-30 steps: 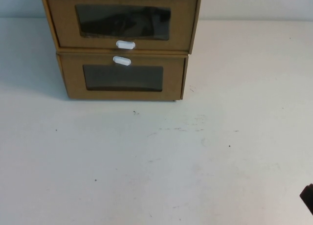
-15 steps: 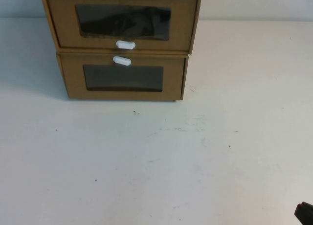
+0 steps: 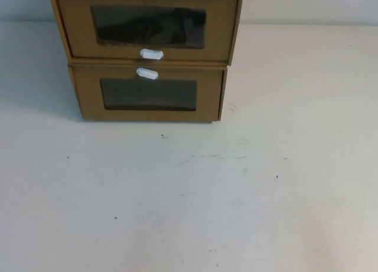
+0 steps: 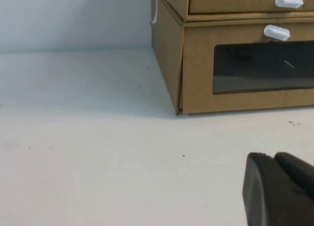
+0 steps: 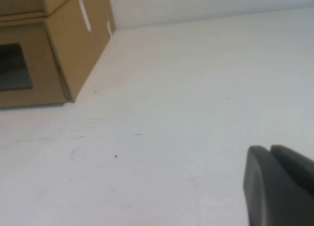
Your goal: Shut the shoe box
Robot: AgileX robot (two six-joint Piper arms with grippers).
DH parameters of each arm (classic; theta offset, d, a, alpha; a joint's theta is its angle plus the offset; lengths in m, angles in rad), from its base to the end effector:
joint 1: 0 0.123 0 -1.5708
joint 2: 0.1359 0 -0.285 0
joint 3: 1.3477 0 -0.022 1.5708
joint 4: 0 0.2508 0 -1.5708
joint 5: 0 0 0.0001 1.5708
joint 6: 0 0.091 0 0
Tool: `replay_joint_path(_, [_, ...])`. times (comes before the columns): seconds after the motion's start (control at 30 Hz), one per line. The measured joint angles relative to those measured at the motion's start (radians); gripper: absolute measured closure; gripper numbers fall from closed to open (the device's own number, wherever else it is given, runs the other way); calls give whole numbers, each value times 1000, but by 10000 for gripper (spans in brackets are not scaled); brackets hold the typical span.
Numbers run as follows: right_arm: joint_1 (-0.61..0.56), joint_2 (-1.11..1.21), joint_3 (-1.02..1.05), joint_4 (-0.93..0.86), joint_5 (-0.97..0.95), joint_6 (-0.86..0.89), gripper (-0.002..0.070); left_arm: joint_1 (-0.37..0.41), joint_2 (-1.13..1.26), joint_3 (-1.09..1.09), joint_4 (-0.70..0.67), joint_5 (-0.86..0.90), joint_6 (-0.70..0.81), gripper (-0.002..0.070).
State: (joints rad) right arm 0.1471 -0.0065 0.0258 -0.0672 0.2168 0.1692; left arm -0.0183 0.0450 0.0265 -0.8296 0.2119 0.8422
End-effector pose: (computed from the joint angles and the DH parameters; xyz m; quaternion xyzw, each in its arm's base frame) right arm 0.0557 0.0069 0.1852 -0.0118 0.7575 0.0762 0.6483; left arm 0.0589 -0.0153 0.1886 0.0671 0.7475 -0.0566 0.6584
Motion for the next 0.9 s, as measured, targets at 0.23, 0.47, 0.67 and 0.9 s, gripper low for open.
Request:
replay_joint_path(0.23, [-15,-2,1,-8,95,-4,689,0,0,0,0,0,-1,680])
replay_joint_path(0.47, [-15,-2,1,96,128,-216,689,0,0,0,0,0,-1,680])
replay_joint_path(0.67, [-15,-2,1,173,132,-309,689,0,0,0,1,0,-1,680])
replay_joint_path(0.9, [-15,-2,1,177,132,-314,689,0,0,0,2,0,-1,680])
